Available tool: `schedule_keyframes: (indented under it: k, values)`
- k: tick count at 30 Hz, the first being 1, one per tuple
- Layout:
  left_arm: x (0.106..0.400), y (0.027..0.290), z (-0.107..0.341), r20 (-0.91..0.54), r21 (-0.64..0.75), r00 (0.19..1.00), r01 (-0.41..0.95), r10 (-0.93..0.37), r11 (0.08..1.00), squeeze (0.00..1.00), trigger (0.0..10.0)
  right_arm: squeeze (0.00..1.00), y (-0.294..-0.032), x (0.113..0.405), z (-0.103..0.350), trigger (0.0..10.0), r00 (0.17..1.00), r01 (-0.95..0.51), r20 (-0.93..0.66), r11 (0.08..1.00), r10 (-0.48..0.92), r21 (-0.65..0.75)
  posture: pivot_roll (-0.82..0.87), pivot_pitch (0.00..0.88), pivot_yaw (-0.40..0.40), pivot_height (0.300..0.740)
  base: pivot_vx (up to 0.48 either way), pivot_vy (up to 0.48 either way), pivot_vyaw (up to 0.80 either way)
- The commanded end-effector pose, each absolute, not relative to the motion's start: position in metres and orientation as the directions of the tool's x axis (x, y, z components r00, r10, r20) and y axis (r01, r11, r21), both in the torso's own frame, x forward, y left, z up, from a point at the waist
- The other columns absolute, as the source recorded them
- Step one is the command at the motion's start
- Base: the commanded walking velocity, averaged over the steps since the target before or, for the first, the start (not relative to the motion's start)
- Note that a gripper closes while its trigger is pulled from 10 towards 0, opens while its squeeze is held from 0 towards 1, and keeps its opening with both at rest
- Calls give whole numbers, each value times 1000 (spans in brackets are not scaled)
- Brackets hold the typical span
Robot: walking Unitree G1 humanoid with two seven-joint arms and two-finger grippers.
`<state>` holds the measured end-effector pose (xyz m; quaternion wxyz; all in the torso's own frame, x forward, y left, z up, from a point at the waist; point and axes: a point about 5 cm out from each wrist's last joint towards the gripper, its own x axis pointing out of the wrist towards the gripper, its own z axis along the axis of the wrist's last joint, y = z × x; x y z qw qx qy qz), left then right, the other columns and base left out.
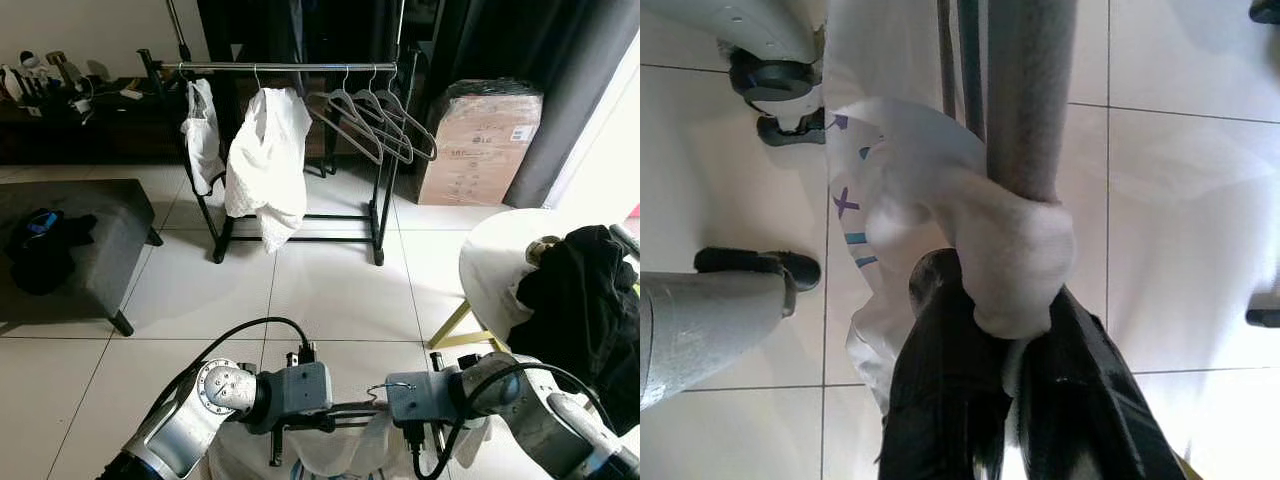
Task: Hang hanger
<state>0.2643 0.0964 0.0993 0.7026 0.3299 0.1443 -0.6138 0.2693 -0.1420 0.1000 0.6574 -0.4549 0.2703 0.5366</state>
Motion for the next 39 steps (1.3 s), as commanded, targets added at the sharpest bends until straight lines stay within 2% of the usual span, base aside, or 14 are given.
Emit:
schedule_keyframes:
  k: [1,2,9,17,25,31,33,34,35,39]
  values:
    - [268,102,99,-610,300,247,952,-753,69,0,0,616,-143,270,101,10000,276,-953,-836,21,474,-302,-84,121,0,740,0,0,0]
    - [269,102,99,-607,307,259,948,-751,79,0,0,1000,-143,269,101,10000,266,-957,-834,25,483,-290,-84,121,0,740,0,0,0]
    - [272,107,97,-603,328,314,936,-733,130,0,0,1000,-144,266,98,10000,229,-968,-834,28,502,-249,-83,122,-1,740,0,0,0]
    - [271,112,94,-622,324,308,938,-720,122,0,0,1000,-147,265,94,10000,209,-973,-841,24,499,-228,-81,123,-2,740,0,0,0]
    - [263,118,89,-681,300,246,953,-690,44,0,0,1000,-153,280,92,10000,275,-960,-830,97,484,-261,-82,124,-3,740,0,0,0]
    - [262,121,88,-685,305,261,951,-680,57,0,0,1000,-153,290,86,10000,352,-936,-814,169,462,-309,-81,125,-3,740,0,0,0]
    - [261,124,86,-686,305,275,949,-673,77,0,0,529,-158,297,82,10000,410,-911,-806,233,427,-341,-80,126,-2,740,0,0,0]
    - [261,127,85,-687,306,290,947,-666,97,0,0,192,-161,300,79,10000,438,-896,-802,268,406,-354,-80,126,-2,740,0,0,0]
    - [261,130,84,-686,310,307,943,-659,117,0,0,0,-164,302,77,10000,458,-884,-799,296,390,-363,-79,126,-2,740,0,0,0]
    - [259,145,77,-691,335,393,918,-606,214,0,0,0,-174,309,72,10000,535,-822,-777,414,332,-390,-74,127,1,740,0,0,0]
